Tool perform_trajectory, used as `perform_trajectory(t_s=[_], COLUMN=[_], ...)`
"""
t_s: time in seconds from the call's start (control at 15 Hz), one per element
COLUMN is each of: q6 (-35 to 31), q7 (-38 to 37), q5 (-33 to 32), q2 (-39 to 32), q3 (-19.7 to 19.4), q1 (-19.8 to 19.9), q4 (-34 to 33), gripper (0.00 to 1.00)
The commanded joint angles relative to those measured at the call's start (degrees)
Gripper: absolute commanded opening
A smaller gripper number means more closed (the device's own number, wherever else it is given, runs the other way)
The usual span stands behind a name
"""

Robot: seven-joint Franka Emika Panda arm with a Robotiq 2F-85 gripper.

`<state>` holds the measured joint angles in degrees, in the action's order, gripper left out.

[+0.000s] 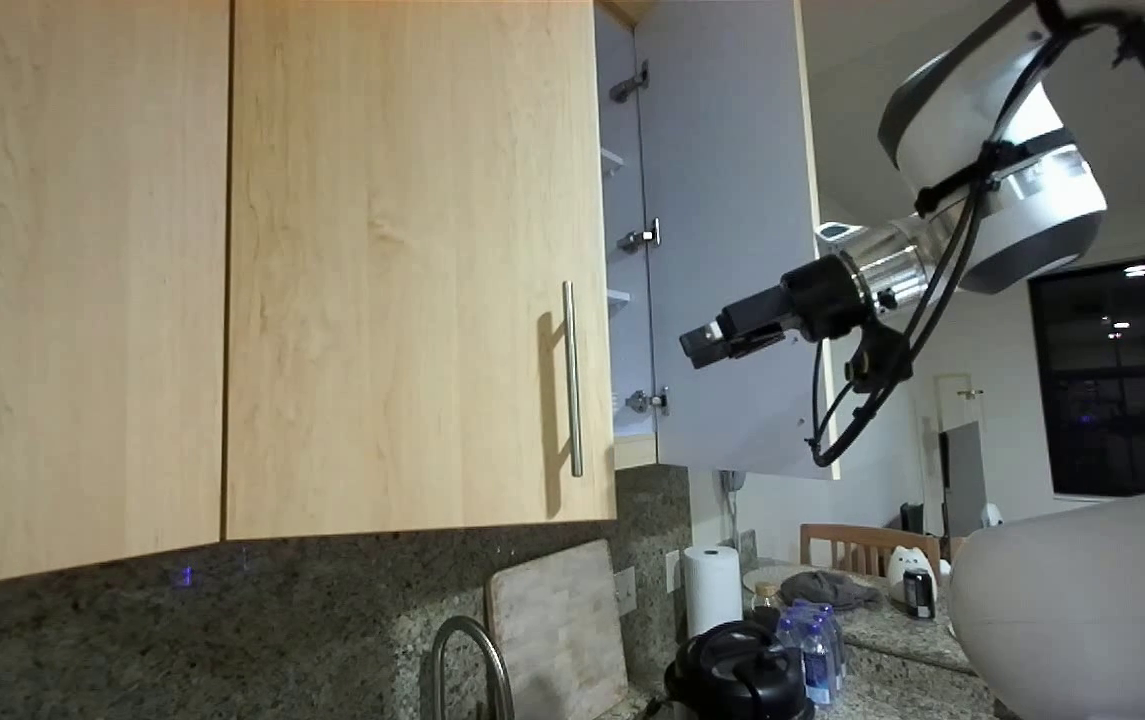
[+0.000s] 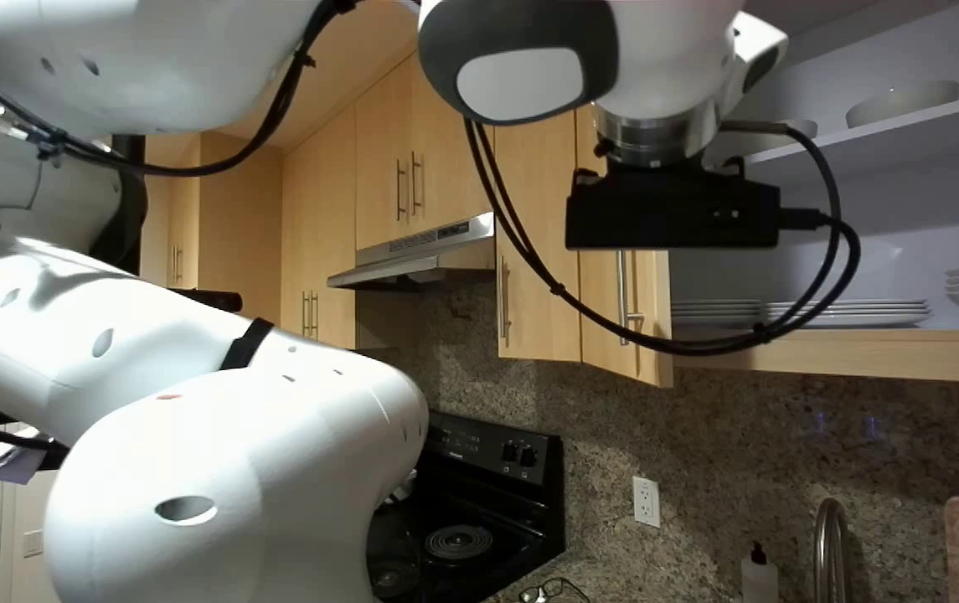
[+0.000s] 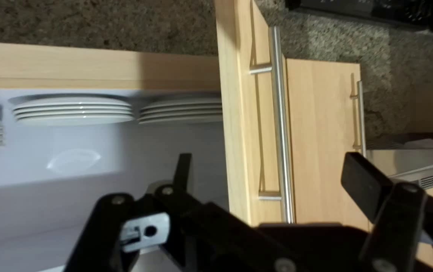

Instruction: Open the left door of the first upper cabinet from the right

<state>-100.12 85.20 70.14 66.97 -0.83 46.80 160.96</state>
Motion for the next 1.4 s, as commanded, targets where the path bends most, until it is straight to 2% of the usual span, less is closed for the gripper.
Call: perform_trajectory(t_s=[0.0, 0.13, 0.2, 0.33, 0.53, 0.67, 0.8, 1.0, 1.33], q6=[3.4, 3.9, 0.7, -0.8, -3.5, -6.0, -10.7, -16.6, -32.4], q7=[14.5, 20.4, 21.8, 25.3, 28.8, 28.3, 25.5, 24.6, 22.4], q5=[-2.9, -4.6, -7.0, -8.2, -6.8, -4.7, -1.8, 3.8, 15.5], q2=[-10.4, -14.4, -16.1, -18.9, -21.5, -21.2, -20.1, -20.4, -21.3], q3=[-1.0, -0.7, -3.5, -5.2, -10.2, -12.6, -13.3, -12.6, -5.7], q1=[-2.4, -3.6, -8.5, -11.2, -16.2, -18.5, -19.5, -21.0, -23.8], q4=[0.0, 0.1, -0.1, -0.8, -1.5, -1.6, -1.6, -2.3, -4.8], gripper=[1.00, 1.00, 1.00, 1.00, 1.00, 1.00, 1.00, 1.00, 1.00])
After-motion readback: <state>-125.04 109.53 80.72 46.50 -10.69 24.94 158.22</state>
